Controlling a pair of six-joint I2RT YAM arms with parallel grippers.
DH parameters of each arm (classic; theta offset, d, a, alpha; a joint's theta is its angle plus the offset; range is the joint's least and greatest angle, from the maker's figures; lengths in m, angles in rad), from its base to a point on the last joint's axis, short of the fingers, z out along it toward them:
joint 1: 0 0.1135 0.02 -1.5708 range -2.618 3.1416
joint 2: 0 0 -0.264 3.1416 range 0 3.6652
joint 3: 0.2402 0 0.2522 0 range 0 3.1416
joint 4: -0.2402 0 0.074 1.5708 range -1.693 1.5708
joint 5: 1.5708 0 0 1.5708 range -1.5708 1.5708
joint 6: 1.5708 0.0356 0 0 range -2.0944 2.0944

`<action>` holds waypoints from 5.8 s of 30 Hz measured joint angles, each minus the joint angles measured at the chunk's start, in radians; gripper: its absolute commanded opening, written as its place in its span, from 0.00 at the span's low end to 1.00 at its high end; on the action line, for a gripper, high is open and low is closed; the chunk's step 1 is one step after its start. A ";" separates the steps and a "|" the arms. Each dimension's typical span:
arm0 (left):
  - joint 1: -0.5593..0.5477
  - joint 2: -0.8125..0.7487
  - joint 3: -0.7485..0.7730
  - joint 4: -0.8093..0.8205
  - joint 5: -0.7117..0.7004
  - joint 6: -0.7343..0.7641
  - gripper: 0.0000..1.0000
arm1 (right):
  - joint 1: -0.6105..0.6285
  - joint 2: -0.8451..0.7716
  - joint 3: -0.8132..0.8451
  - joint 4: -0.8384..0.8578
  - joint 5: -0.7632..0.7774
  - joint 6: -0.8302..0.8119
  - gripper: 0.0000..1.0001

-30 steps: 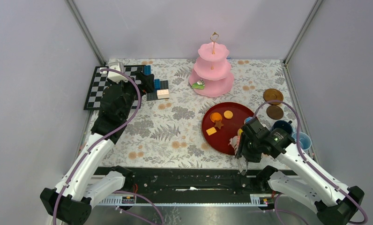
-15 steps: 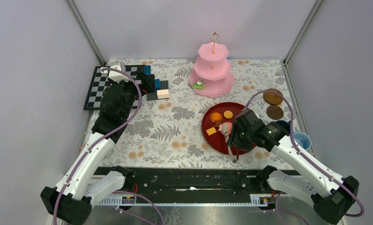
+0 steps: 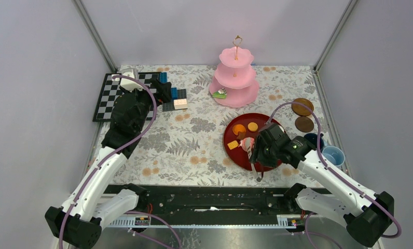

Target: Serve the afternoon tea

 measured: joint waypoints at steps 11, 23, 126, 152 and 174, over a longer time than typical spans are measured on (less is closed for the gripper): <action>0.000 0.000 0.000 0.000 0.007 -0.001 0.99 | -0.001 0.014 0.079 -0.059 0.056 -0.047 0.38; 0.000 0.013 0.000 0.000 0.014 -0.007 0.99 | -0.011 0.080 0.058 0.010 0.076 -0.069 0.24; 0.000 0.021 0.000 0.000 0.044 -0.014 0.99 | -0.138 0.136 0.211 -0.267 0.014 -0.297 0.60; 0.000 0.021 0.000 0.000 0.044 -0.014 0.99 | -0.130 0.232 0.090 -0.134 -0.051 -0.276 0.64; 0.000 0.021 0.000 0.000 0.044 -0.014 0.99 | -0.064 0.262 0.092 -0.106 0.051 -0.233 0.33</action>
